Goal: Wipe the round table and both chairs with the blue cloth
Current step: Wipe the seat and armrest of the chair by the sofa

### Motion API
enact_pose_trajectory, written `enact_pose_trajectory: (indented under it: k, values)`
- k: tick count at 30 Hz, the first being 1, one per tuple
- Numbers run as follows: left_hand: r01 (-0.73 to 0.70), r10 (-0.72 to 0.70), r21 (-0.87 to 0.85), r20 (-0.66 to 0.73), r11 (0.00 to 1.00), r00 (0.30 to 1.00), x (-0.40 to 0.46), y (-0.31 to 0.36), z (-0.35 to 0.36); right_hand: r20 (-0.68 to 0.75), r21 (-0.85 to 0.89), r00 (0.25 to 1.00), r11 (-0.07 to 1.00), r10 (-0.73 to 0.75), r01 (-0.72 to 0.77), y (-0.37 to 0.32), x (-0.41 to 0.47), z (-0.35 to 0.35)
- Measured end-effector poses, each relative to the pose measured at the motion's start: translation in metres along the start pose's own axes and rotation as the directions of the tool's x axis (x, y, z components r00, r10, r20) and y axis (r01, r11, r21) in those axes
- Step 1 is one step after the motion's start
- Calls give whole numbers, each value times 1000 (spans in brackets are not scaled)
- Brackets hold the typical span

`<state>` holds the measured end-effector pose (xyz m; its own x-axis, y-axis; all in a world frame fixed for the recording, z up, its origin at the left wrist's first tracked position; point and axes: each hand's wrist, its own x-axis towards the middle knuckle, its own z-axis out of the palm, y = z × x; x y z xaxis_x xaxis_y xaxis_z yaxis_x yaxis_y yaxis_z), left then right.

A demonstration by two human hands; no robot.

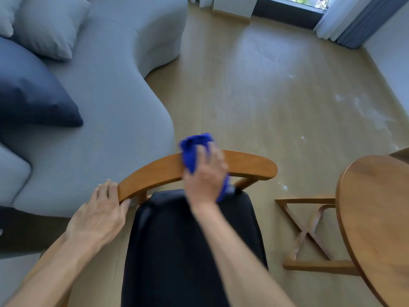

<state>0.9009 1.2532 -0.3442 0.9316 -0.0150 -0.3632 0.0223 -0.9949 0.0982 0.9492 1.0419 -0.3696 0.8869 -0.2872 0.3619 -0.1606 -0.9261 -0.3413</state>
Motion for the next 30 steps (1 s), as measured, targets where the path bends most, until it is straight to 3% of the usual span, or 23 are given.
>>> enact_pose_trajectory:
  k: [2, 4, 7, 8, 11, 14, 16, 19, 23, 26, 28, 30]
  values:
    - [27, -27, -41, 16, 999, 1000, 2, 0, 2, 108, 126, 982, 982, -156, 142, -58, -30, 11]
    - [74, -72, -64, 46, 995, 996, 4, 1, 2, 210, 208, 917, 932, -340, 298, -84, -48, 12]
    - [77, -75, -118, 18, 990, 997, 1, 2, 0, 232, 242, 791, 822, -566, 516, -44, -34, 6]
    - [65, -65, -121, 8, 991, 998, 0, 4, -3, 224, 222, 788, 818, -573, 531, -17, -24, -2]
    - [38, -34, -93, 38, 995, 999, -2, 13, -10, 110, 33, 924, 931, -366, 365, 83, 9, -32]
    - [22, -20, -75, 21, 997, 1000, -2, 12, -10, 61, -46, 988, 988, -144, 147, 149, 22, -54]
    - [21, -19, -63, 27, 998, 999, -1, 13, -9, 29, -54, 999, 998, 38, -36, 148, 24, -51]
    - [10, -10, -36, 11, 999, 1000, -1, 7, -8, -35, 31, 973, 974, 227, -226, 87, 24, -30]
    - [14, -14, -31, 6, 999, 1000, 1, 3, -4, 157, 86, 988, 996, -7, -6, -29, -11, -3]
    - [10, -9, -103, 12, 995, 1000, 1, 0, -3, 376, 194, 902, 970, -212, 147, -90, -41, -1]
    - [55, -72, -309, -42, 950, 997, 2, -4, -3, 493, 261, 834, 956, -249, 131, -96, -42, -9]
    - [-30, -119, -506, -260, 862, 958, -2, -2, -6, 645, 360, 722, 933, -249, 0, -89, -31, -21]
